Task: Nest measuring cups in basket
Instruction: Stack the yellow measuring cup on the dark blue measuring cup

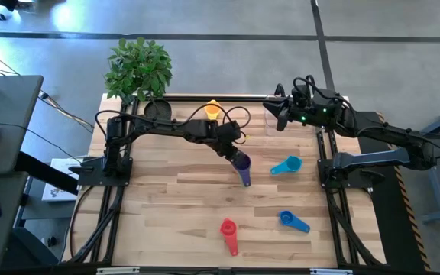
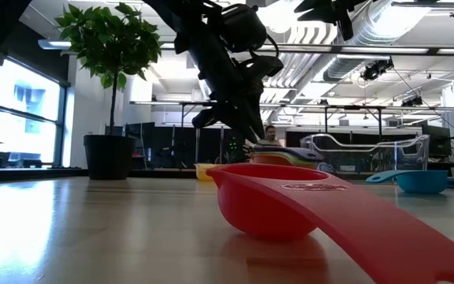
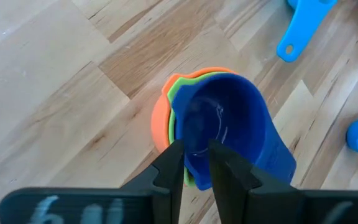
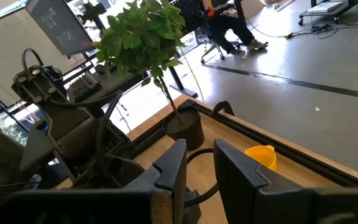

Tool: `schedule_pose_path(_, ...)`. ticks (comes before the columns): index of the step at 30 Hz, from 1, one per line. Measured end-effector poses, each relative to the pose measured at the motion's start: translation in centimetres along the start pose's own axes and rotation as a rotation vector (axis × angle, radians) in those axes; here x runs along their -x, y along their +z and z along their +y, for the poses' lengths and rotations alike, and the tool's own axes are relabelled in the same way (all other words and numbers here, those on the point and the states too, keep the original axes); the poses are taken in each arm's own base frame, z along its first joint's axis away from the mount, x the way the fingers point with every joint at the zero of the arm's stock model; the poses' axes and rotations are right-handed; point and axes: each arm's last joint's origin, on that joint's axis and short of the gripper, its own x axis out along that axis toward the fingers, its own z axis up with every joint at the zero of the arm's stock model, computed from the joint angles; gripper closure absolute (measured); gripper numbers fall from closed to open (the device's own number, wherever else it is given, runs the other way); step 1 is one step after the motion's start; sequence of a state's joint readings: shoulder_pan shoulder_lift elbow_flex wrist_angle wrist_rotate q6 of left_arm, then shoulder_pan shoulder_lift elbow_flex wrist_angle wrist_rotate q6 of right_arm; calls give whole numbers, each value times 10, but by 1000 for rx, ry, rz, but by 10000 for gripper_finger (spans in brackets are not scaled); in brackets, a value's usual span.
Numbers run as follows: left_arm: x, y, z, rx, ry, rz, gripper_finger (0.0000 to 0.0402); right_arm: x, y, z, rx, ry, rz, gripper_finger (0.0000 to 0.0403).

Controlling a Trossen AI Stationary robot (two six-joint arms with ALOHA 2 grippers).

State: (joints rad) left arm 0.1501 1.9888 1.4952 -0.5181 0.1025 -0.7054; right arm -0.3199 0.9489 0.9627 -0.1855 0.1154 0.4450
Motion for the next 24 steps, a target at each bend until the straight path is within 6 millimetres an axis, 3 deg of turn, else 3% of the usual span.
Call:
schedule_pose_path(5,2,1,0,17,-6,3,328,0,-2,-1,-2,-3,28,329)
schedule_pose_path(11,17,6,-4,-27,-86,-2,326,2,-17,-4,-70,-11,194,329)
schedule_pose_path(16,46,4,-14,-97,-116,-42,326,6,-33,1,-115,-43,324,329)
schedule_pose_path(24,115,-7,-23,-223,-127,-116,326,7,-52,21,-241,-78,399,329)
